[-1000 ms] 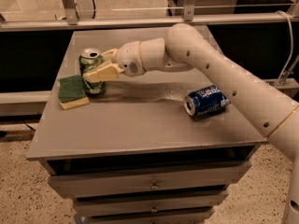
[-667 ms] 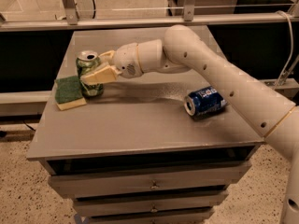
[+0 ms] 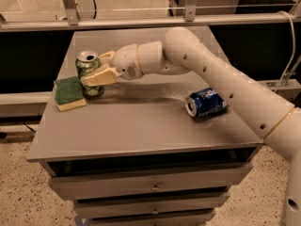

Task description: Move green can near sponge

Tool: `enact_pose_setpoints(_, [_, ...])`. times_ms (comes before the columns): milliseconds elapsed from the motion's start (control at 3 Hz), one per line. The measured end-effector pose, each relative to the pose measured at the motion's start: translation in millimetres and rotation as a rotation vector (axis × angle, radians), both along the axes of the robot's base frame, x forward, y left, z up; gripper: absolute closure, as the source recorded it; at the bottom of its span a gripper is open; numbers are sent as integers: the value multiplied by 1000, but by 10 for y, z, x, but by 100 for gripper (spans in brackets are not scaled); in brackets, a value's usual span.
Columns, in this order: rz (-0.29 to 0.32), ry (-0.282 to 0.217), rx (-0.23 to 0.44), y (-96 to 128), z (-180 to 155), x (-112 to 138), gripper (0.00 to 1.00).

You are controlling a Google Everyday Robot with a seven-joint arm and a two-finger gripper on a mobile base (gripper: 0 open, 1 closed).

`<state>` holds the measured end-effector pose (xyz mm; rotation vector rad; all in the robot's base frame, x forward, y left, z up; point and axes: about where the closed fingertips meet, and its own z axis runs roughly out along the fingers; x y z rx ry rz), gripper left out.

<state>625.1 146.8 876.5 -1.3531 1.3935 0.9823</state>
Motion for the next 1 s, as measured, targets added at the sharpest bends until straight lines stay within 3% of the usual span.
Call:
enact_pose_setpoints(333, [-25,-43,1,-41,1,115,16])
enact_pose_setpoints(667, [-53,-81,4,-82,15,216,0])
enact_pose_setpoints(1000, [-119,-130,-37,-415,181,367,0])
